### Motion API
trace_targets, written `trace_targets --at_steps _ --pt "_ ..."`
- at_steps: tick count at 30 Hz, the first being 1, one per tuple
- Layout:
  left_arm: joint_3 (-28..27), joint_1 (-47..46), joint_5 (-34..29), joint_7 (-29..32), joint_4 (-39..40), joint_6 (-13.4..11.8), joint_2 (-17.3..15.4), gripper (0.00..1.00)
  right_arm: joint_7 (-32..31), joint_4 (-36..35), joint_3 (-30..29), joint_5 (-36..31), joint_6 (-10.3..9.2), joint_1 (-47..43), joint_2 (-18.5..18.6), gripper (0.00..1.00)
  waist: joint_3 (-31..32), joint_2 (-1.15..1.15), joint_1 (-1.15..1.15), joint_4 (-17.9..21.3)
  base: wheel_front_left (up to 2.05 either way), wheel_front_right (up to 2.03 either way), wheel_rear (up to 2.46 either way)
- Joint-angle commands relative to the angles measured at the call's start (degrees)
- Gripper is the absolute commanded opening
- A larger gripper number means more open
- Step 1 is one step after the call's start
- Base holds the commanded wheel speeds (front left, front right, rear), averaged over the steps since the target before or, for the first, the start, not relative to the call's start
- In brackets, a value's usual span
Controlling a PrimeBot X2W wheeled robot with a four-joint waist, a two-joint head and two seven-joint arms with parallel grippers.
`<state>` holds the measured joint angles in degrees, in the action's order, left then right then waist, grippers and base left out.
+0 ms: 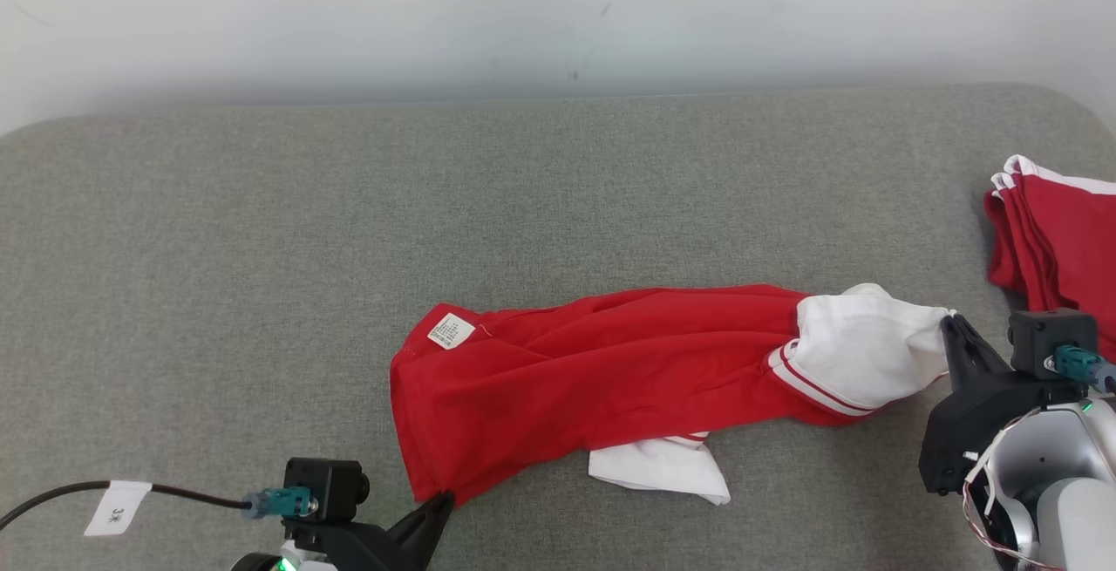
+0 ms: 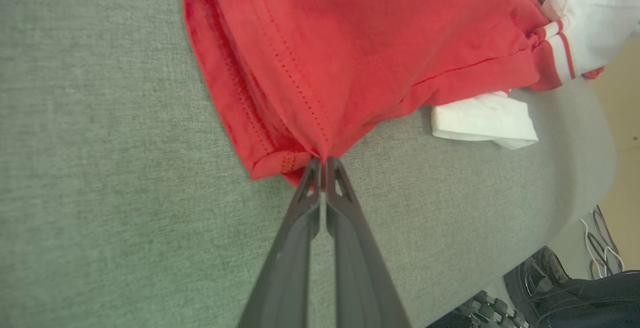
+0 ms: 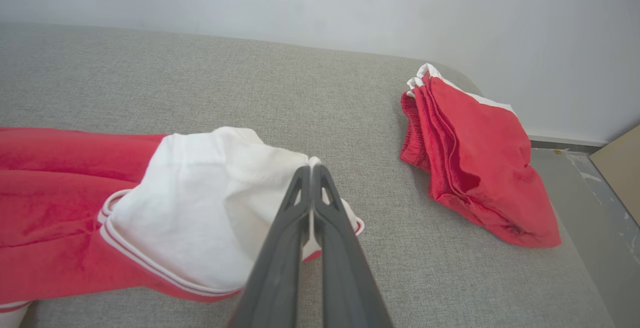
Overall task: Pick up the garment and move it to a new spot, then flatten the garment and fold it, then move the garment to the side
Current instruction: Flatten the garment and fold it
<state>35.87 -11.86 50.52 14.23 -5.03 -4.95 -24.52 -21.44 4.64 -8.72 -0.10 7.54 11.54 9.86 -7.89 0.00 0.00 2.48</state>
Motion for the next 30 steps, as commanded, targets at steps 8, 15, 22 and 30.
trace_targets --at_steps 8,15,22,30 --pt "-2.51 0.62 0.36 -3.22 2.73 -1.09 -0.66 0.00 1.33 -1.02 -0.01 0.26 -0.13 0.41 0.61 0.00 0.59 0.00 0.00 0.01 0.00 0.00 0.00" --pt "-9.93 -1.27 5.34 -8.69 11.14 0.83 -0.63 0.00 7.61 -6.04 0.17 1.44 -0.13 4.06 2.87 0.00 -0.28 0.00 0.00 0.30 0.00 0.00 0.00" --pt "-16.16 -6.74 8.37 -10.95 16.33 1.84 -1.12 0.00 11.30 -9.11 1.22 1.84 -0.13 9.96 6.54 0.00 -1.52 0.00 0.00 1.41 0.00 0.00 0.00" --pt "-20.23 -14.38 9.76 -11.14 19.36 0.98 -0.85 0.00 13.60 -9.71 3.20 1.78 -0.13 18.09 8.60 0.00 -3.53 0.00 0.00 2.70 0.00 0.00 0.00"
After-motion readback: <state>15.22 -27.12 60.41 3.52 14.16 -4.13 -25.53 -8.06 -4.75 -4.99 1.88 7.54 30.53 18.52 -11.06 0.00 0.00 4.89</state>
